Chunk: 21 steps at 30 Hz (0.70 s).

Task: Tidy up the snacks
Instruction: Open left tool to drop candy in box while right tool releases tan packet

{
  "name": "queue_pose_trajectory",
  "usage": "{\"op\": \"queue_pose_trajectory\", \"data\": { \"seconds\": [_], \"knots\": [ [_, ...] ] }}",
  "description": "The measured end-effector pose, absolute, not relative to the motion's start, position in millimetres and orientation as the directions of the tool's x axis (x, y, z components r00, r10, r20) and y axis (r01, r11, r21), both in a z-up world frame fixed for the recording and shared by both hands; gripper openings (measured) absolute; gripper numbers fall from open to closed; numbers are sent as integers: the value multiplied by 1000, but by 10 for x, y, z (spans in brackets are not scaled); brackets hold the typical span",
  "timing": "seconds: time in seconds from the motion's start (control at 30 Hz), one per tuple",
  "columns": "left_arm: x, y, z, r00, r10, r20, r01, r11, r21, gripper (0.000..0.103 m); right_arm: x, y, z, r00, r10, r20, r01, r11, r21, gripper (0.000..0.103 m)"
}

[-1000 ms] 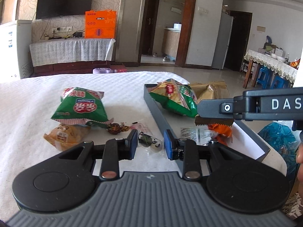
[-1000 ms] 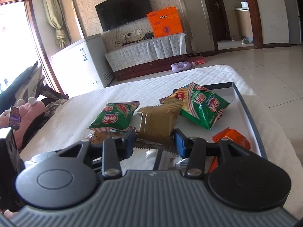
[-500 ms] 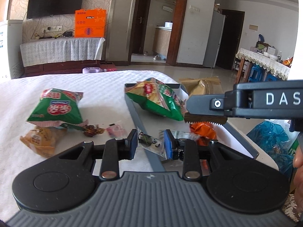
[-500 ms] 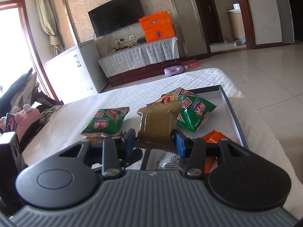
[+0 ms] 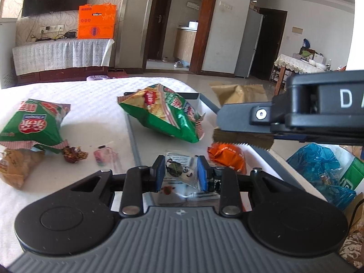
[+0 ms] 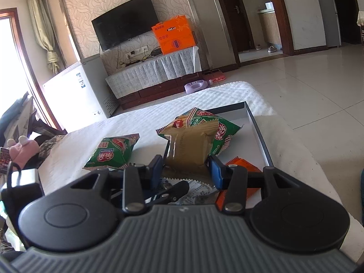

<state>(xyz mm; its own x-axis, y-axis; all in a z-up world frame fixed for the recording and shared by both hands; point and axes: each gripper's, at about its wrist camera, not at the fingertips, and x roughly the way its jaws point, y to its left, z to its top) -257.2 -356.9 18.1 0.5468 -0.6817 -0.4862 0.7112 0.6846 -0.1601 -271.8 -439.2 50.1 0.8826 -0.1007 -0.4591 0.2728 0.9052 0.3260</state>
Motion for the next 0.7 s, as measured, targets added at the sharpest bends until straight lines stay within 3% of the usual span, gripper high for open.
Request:
{"op": "queue_pose_trajectory", "data": {
  "seconds": [0.43, 0.57, 0.63, 0.7],
  "knots": [
    [-2447, -3786, 118, 528, -702, -478, 719, 669, -190, 38, -2709, -4417, 452, 869, -120, -480, 303, 896, 324, 47],
    [-2403, -3837, 103, 535, -690, -487, 706, 682, -189, 52, -2686, -4416, 423, 861, -127, -492, 312, 896, 315, 47],
    [-2389, -3837, 91, 543, -680, -493, 693, 694, -194, 67, -2680, -4427, 411, 858, -132, -497, 318, 895, 313, 47],
    [-2381, -3834, 84, 545, -677, -495, 693, 696, -189, 68, -2671, -4443, 398, 856, -135, -498, 323, 893, 313, 47]
  ]
}}
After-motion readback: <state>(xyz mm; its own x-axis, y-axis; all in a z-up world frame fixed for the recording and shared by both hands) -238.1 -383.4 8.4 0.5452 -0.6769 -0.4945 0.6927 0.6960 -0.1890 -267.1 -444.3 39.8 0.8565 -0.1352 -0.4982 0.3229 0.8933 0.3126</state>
